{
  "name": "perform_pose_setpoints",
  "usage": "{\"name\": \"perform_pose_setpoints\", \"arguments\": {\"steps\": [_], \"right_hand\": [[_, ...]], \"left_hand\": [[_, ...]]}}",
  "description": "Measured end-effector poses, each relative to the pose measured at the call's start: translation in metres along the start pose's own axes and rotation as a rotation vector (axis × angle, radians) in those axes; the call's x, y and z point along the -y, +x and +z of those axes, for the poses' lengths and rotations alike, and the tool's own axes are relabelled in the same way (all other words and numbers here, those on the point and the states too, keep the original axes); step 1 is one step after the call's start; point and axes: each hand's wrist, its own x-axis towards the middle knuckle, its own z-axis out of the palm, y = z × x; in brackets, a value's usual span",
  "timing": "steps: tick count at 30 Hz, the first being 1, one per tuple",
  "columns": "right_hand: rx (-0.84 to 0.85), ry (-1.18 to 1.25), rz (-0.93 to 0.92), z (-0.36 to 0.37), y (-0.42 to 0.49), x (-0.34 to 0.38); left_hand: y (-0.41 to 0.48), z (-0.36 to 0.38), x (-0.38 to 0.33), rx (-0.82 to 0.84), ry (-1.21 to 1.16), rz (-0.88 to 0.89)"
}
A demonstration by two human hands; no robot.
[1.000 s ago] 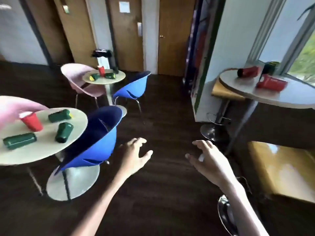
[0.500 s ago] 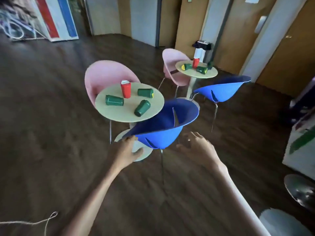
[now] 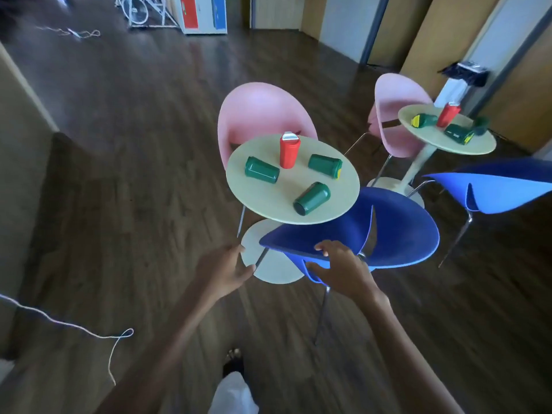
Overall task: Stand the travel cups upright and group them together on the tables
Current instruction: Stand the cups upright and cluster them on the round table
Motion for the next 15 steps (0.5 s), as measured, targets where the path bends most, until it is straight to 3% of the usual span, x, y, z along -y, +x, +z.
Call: {"name": "perform_pose_setpoints", "arguments": {"steps": [15], "right_hand": [[0.032, 0.027, 0.02, 0.011, 0.237, 0.036]], "left_hand": [[0.235, -0.013, 0.064, 0.07, 0.1, 0.089]]}}
